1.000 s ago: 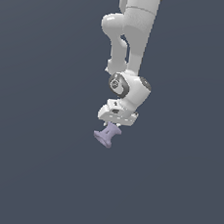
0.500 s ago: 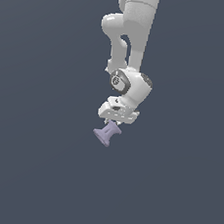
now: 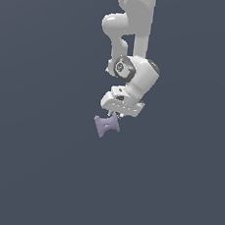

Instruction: Pick up the object and move it to a goal position.

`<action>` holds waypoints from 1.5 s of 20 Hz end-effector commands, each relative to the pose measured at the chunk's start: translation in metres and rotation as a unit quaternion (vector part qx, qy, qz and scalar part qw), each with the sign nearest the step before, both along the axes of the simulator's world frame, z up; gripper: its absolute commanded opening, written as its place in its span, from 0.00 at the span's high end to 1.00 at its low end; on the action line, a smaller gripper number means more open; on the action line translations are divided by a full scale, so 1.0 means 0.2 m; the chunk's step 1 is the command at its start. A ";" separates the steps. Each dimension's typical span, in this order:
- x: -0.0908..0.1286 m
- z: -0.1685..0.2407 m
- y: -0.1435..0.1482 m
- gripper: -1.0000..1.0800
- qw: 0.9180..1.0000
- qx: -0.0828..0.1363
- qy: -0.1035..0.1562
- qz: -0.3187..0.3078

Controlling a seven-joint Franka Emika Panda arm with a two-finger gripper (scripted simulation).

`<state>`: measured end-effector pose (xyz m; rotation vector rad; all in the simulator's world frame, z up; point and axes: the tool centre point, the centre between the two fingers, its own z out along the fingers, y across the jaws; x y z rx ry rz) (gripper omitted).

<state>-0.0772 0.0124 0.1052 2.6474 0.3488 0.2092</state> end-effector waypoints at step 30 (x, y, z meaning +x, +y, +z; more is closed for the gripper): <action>-0.27 1.51 0.22 1.00 1.000 0.003 0.001 0.001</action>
